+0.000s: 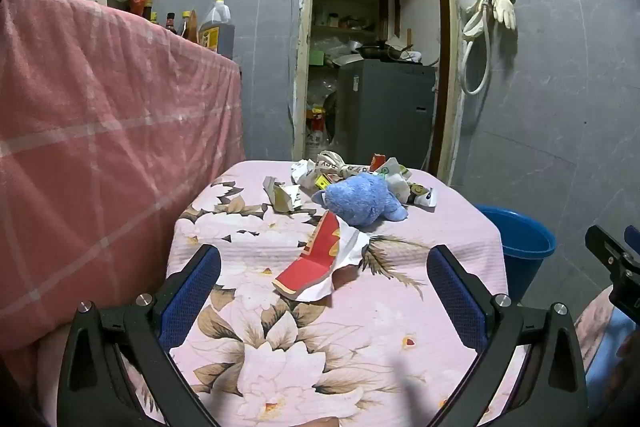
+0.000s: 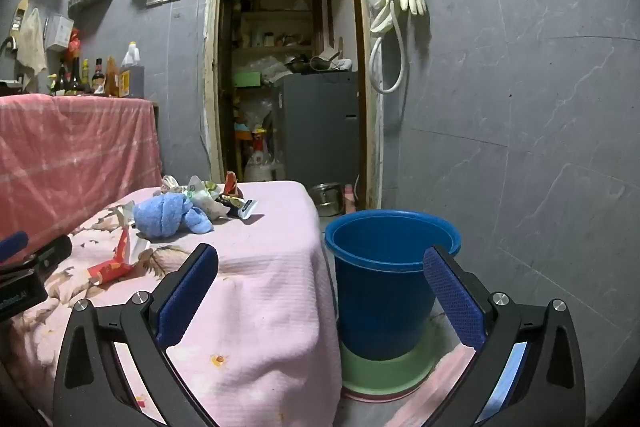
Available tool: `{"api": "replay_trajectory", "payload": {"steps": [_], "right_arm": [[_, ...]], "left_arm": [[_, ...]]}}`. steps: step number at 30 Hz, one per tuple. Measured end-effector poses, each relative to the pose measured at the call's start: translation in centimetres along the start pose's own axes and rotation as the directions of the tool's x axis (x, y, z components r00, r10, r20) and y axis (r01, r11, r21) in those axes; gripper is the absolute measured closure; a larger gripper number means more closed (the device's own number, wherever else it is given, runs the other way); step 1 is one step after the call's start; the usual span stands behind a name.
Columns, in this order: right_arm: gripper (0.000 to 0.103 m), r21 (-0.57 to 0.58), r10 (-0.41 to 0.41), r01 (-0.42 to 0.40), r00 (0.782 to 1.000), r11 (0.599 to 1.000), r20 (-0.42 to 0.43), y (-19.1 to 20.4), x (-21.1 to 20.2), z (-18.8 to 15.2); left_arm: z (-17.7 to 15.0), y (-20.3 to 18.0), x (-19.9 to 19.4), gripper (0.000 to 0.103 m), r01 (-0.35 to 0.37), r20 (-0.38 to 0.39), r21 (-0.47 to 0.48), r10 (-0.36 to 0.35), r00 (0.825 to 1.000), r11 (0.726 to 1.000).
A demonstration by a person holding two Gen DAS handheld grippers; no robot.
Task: Collect trash
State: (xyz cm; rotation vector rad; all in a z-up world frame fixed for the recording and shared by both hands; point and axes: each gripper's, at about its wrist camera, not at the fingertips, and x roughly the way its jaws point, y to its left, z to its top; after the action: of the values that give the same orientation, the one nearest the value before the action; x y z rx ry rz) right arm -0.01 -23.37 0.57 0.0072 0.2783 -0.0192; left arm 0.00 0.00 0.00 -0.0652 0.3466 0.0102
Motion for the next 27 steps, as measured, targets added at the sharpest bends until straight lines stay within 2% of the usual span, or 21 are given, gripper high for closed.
{"api": "replay_trajectory", "payload": {"steps": [27], "right_arm": [[0.0, -0.003, 0.005, -0.005, 1.0, 1.0, -0.007, 0.26, -0.01, -0.02]], "left_arm": [[0.28, -0.02, -0.01, 0.002, -0.005, 0.01, 0.007, 0.005, 1.0, 1.0]]}}
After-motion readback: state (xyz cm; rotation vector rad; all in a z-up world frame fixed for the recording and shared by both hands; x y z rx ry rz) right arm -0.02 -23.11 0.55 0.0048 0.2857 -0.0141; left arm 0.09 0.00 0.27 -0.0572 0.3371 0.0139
